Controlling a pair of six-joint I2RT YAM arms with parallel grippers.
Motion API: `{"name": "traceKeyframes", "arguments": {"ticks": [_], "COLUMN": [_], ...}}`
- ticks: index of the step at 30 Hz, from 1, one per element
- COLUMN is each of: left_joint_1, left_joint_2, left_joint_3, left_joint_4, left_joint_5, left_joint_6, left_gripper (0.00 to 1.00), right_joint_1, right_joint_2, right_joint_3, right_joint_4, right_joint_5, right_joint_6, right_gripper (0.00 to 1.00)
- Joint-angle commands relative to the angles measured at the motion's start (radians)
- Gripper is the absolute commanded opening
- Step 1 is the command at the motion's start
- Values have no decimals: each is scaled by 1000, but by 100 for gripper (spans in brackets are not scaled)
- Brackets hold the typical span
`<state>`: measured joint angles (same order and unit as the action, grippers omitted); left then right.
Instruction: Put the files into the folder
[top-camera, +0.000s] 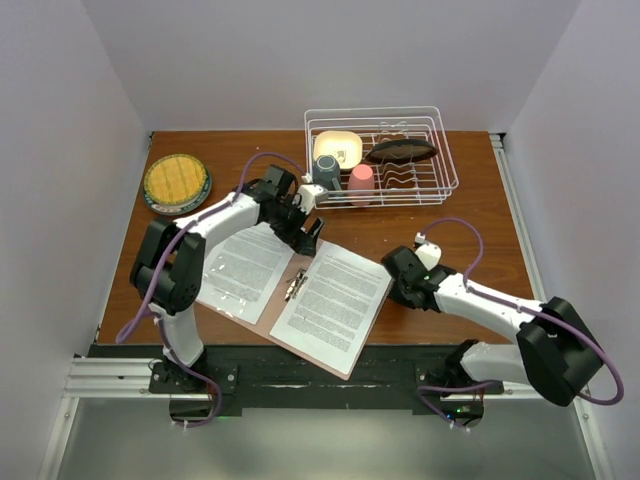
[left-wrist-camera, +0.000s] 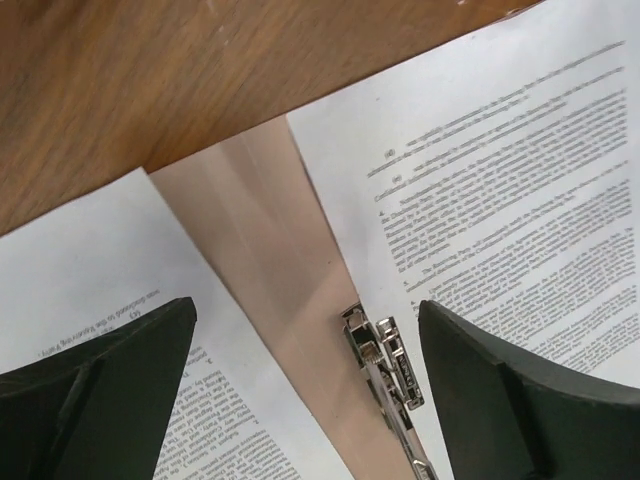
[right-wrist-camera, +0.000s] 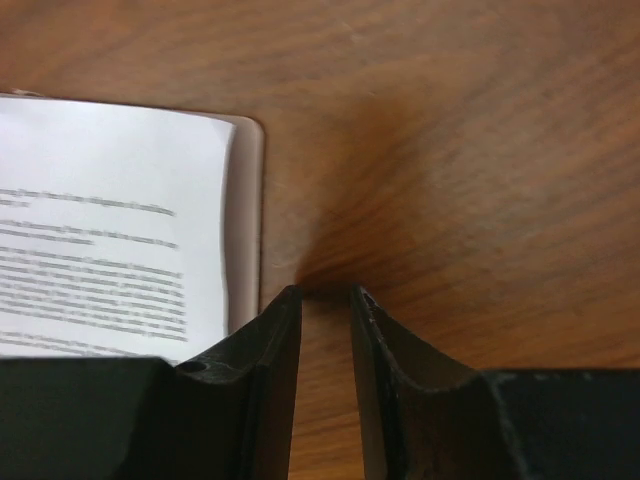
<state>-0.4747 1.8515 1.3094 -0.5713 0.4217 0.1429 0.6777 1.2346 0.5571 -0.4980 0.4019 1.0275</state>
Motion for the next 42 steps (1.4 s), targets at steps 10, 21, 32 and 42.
{"name": "traceKeyframes", "arguments": {"ticks": [10,21,32,42], "left_joint_1": [-93,-102,-133,-162], "left_joint_2": [58,116,277,262], "left_joint_3": [-39,-33,65,8], "left_joint_4": [97,142,87,119], "left_joint_5": [-92,-268,-419,-420], "left_joint_6": [-58,-137,-278,-312], "left_gripper": [100,100,100,98], "right_joint_1": [-58,-92,-164,-190], "right_joint_2": [103,252,397,94], "right_joint_3": [0,78,188,210], "right_joint_4": [119,208,257,254], "right_joint_5": [-77,-109,-98,-104], "right_joint_6": [-26,-56,-135,-312], "right_gripper": [29,28,26,29]}}
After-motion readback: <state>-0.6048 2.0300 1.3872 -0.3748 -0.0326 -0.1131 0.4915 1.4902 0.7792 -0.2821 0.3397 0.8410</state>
